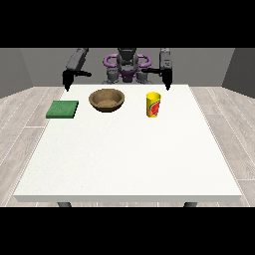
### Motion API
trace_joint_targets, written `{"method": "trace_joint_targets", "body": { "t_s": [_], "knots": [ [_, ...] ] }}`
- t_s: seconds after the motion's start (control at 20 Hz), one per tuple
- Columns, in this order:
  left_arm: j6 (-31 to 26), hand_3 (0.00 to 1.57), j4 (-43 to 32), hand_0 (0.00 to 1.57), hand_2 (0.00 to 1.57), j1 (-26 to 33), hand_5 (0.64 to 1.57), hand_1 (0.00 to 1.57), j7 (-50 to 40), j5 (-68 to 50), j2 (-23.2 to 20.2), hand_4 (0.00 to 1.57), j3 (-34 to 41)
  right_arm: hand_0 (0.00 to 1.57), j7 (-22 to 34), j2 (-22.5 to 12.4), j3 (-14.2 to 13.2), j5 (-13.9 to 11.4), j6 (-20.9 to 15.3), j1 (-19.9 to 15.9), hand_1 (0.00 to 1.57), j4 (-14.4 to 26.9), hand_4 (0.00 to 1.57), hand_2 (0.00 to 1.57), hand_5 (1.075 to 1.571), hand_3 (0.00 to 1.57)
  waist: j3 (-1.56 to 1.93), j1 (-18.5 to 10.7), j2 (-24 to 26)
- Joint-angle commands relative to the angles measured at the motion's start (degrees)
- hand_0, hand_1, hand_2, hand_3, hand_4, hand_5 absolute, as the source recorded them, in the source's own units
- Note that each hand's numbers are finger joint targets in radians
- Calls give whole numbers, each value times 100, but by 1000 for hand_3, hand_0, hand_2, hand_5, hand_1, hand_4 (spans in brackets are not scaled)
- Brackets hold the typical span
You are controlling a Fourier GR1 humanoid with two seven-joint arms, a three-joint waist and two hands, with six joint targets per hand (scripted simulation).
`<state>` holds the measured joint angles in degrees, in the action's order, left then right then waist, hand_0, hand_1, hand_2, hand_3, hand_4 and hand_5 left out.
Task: Pick the cup and pour the ball into the bowl, then pick the bowl and place it on the pad
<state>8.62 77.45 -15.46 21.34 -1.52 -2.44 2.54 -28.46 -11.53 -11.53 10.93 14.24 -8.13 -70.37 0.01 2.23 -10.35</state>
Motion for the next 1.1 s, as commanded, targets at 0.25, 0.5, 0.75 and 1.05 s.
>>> {"method": "trace_joint_targets", "body": {
  "t_s": [0.25, 0.5, 0.75, 1.05],
  "knots": [
    [-109, 0, -1196, 0, 0, -780, 1428, 0, 663, -131, -417, 0, 611, 0, -1095, -243, -264, -42, 479, -357, 0, 1269, 0, 0, 1547, 0, 1, 115, -466],
    [-186, 0, -2374, 0, 0, -1395, 1412, 0, 1585, -334, -524, 0, 1069, 0, -1042, -93, -81, -98, 340, -848, 0, 973, 0, 0, 1547, 0, -4, 362, -1017],
    [-285, 0, -2893, 0, 0, -1630, 1393, 0, 1969, -372, -733, 0, 1228, 0, -1231, -467, -297, -17, 640, -1036, 0, 1392, 0, 0, 1548, 0, -3, 394, -1218],
    [-70, 0, -3456, 0, 0, -2073, 1395, 0, 2431, -375, -731, 0, 1376, 0, -1681, -540, -282, -125, 752, -1154, 0, 1573, 0, 0, 1546, 0, -2, 586, -1639]
  ]
}}
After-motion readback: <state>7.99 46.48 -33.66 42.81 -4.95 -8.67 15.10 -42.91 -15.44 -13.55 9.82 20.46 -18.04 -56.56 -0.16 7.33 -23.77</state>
